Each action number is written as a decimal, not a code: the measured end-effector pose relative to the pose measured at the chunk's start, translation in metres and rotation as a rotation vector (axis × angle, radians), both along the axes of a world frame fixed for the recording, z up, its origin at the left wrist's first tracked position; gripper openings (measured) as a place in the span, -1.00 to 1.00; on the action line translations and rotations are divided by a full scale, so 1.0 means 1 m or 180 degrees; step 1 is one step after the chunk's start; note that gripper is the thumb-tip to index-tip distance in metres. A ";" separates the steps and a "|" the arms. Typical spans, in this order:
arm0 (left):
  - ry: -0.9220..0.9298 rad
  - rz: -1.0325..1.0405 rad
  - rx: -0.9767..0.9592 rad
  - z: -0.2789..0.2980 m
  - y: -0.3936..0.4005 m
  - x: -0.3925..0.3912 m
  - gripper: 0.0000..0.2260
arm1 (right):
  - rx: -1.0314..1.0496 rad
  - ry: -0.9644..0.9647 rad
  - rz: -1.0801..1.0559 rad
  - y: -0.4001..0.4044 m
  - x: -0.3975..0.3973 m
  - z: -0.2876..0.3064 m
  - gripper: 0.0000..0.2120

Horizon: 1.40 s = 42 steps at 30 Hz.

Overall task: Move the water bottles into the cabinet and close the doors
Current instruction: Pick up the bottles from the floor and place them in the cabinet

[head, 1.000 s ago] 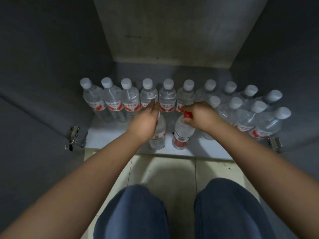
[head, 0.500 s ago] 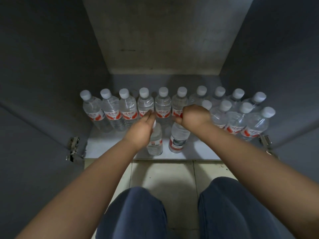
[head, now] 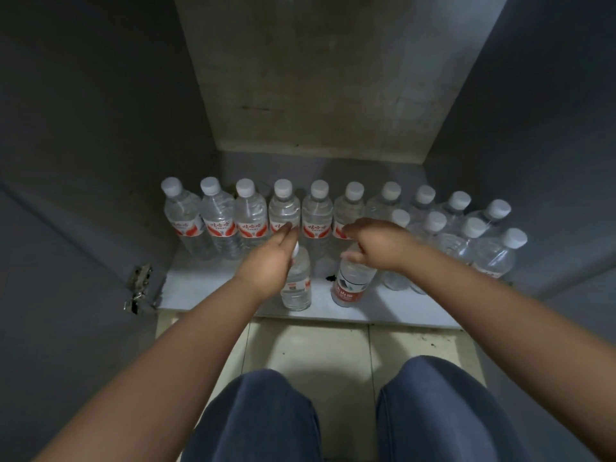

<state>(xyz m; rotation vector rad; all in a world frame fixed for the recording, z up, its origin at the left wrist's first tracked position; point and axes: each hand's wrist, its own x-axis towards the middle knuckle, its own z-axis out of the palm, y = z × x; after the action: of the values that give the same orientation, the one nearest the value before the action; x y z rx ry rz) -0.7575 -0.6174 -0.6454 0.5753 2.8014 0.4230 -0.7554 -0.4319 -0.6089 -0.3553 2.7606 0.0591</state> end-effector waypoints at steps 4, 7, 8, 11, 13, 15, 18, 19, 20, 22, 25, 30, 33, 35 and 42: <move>0.0046 -0.0062 -0.0024 -0.003 0.006 0.000 -0.45 | 0.0311 0.0036 -0.0392 -0.007 -0.003 -0.005 -0.72; 0.0075 -0.0062 -0.0038 0.000 0.009 -0.001 -0.46 | 0.0197 -0.0048 -0.0392 -0.009 -0.012 -0.004 -0.94; 0.0085 -0.0054 -0.0047 0.000 0.008 -0.001 -0.46 | 0.0170 -0.0073 -0.0431 -0.011 -0.015 -0.003 -0.94; 0.0096 -0.0006 -0.0085 0.000 0.006 -0.001 -0.45 | 0.0030 -0.0066 -0.0644 -0.013 -0.027 -0.006 -0.76; 0.0135 0.0065 -0.0121 0.001 0.010 0.001 -0.44 | -0.0114 0.0030 -0.0766 -0.005 -0.034 -0.009 -0.66; 0.0167 0.0122 -0.0106 0.002 0.013 0.002 -0.44 | -0.0183 0.0106 -0.0738 0.000 -0.039 -0.012 -0.64; 0.0103 0.0140 -0.0080 0.000 0.010 0.007 -0.45 | -0.0221 0.0084 -0.0709 -0.005 -0.037 -0.011 -0.64; 0.0055 0.0136 -0.0047 0.000 0.011 0.008 -0.46 | -0.0249 0.0067 -0.0715 -0.005 -0.038 -0.012 -0.65; 0.0008 0.0128 -0.0019 0.001 0.012 0.008 -0.48 | -0.0271 0.0057 -0.0719 -0.005 -0.038 -0.013 -0.66; -0.0064 0.0140 0.0056 0.003 0.013 0.000 -0.52 | -0.0286 0.0064 -0.0723 -0.003 -0.040 -0.013 -0.67; -0.0106 0.0144 0.0060 0.008 0.015 -0.011 -0.62 | -0.0417 0.0090 -0.0759 0.000 -0.038 -0.014 -0.64; 0.0036 0.0030 0.0016 0.016 0.027 -0.028 -0.58 | -0.0769 0.0230 -0.0692 0.008 -0.027 -0.021 -0.62; -0.0061 -0.0108 0.0019 0.017 0.032 -0.036 -0.59 | -0.0923 0.0392 -0.0688 0.013 -0.019 -0.027 -0.58; -0.0171 -0.0189 -0.0063 0.017 0.032 -0.042 -0.62 | -0.1026 0.0460 -0.0693 0.018 -0.015 -0.030 -0.53; -0.0161 -0.0112 -0.0488 0.020 0.041 -0.059 -0.58 | -0.1125 0.0408 -0.0701 0.021 -0.013 -0.033 -0.49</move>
<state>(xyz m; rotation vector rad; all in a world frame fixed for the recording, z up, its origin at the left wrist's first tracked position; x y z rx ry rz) -0.8167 -0.5765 -0.6258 0.5707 2.7403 0.2102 -0.7680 -0.4112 -0.6423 -0.1361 2.9149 -0.4816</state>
